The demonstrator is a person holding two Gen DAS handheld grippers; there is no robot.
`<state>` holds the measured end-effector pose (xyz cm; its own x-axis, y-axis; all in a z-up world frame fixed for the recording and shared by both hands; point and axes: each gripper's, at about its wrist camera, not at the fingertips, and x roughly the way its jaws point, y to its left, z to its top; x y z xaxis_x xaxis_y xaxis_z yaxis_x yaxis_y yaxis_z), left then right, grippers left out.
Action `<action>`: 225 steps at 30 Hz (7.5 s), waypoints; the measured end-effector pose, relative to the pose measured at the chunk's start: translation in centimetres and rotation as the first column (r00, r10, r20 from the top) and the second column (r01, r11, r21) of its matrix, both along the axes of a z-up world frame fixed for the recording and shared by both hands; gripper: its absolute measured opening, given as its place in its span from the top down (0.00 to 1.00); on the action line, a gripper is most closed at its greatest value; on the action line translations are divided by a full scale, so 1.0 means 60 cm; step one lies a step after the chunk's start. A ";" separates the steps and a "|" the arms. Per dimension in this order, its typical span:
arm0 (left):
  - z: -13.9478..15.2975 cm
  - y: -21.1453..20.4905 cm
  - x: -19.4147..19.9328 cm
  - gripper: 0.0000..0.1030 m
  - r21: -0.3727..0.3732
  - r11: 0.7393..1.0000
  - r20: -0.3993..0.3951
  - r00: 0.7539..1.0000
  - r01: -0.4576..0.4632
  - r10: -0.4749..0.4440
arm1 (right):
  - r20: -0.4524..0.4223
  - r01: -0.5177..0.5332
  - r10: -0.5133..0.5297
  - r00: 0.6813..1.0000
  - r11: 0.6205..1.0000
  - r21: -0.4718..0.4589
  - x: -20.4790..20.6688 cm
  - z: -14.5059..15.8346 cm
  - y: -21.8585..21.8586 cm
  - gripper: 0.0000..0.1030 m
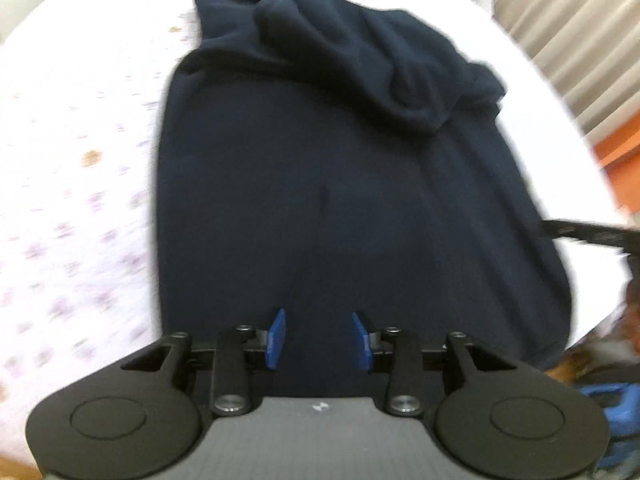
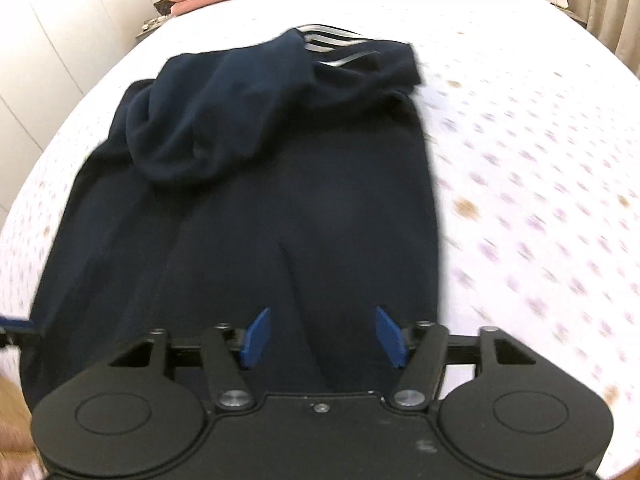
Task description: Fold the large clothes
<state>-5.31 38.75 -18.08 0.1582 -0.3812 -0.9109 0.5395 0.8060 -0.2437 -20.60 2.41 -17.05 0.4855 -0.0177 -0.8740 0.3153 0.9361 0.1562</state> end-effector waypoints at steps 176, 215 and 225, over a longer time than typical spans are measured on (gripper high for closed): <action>0.036 -0.010 0.175 0.43 -0.236 0.746 0.012 0.766 -0.622 0.643 | 0.131 -0.200 0.228 0.965 0.959 -0.199 0.470 -0.044 0.099 0.68; -0.086 -0.013 0.277 0.89 -0.542 0.479 -0.215 0.665 -0.691 0.716 | 0.201 -0.017 0.059 0.978 0.978 -0.206 0.416 -0.027 0.102 0.71; 0.081 -0.173 0.260 0.91 -0.722 0.664 0.117 0.912 -0.193 0.392 | 0.246 0.020 -0.084 0.966 0.968 0.250 0.412 -0.050 -0.012 0.70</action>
<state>10.31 28.38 -13.22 0.5465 -0.7710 -0.3270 0.4246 0.5916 -0.6853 4.11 1.70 -20.06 0.6950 0.1485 -0.7035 0.2831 0.8429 0.4575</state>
